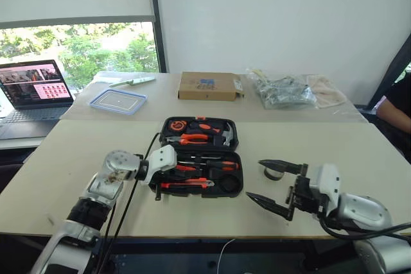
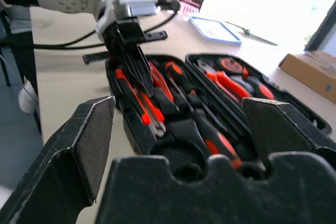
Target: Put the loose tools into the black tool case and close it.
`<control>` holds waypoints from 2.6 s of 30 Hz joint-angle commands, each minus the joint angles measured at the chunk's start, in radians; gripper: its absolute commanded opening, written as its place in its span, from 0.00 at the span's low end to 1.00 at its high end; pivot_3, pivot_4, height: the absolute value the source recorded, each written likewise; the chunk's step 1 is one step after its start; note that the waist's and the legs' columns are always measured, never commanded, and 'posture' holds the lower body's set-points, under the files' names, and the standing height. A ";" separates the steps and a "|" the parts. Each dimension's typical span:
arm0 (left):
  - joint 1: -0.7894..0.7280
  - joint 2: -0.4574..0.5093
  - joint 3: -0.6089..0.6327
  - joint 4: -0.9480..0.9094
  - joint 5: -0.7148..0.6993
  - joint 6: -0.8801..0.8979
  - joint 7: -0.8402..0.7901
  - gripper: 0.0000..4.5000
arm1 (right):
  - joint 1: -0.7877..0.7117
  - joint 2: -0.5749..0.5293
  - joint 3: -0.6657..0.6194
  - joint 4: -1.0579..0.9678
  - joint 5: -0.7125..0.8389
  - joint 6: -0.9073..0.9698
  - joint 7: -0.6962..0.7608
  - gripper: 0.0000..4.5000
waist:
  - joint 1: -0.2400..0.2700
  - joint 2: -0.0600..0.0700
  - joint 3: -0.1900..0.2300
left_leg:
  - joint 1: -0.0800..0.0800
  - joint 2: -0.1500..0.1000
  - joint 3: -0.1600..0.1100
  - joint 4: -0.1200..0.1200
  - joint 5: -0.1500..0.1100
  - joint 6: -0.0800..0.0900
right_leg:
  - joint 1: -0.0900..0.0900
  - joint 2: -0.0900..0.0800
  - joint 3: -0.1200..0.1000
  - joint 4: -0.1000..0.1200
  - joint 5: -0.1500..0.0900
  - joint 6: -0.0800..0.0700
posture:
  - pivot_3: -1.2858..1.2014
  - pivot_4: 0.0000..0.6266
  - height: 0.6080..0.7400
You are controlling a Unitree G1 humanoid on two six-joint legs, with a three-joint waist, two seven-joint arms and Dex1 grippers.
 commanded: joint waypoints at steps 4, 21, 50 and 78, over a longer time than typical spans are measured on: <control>0.012 0.046 0.228 -0.030 -0.255 -0.001 -0.077 0.23 | 0.213 -0.064 -0.252 -0.017 0.060 0.034 0.038 1.00 | -0.003 -0.003 0.002 | -0.003 0.001 0.000 0.000 0.000 0.000 | -0.002 0.000 0.000 0.000 0.000 0.000 | 0.52 0.24 1.00; 0.224 0.228 0.358 -0.096 -0.352 0.028 -0.195 0.99 | -0.240 -0.328 0.089 0.226 -0.160 0.431 0.045 1.00 | -0.010 -0.003 0.004 | 0.000 0.003 0.000 -0.004 -0.001 0.001 | -0.002 -0.001 0.000 -0.007 0.001 -0.003 | 0.52 0.24 1.00; 0.332 0.190 0.344 -0.207 -0.351 0.005 -0.133 1.00 | -0.779 -0.080 0.448 0.301 -0.170 0.416 0.433 0.01 | -0.034 -0.003 0.004 | -0.017 0.002 0.000 -0.004 0.003 -0.006 | -0.016 0.001 -0.007 -0.004 0.002 0.000 | 0.52 0.24 1.00; 0.355 0.218 0.370 -0.179 -0.334 -0.006 -0.091 1.00 | -0.912 -0.039 0.608 0.439 -0.377 0.444 0.480 0.51 | -0.023 -0.003 0.004 | -0.016 -0.001 0.000 -0.003 0.003 -0.006 | -0.016 -0.001 -0.008 -0.001 0.002 -0.001 | 0.52 0.24 1.00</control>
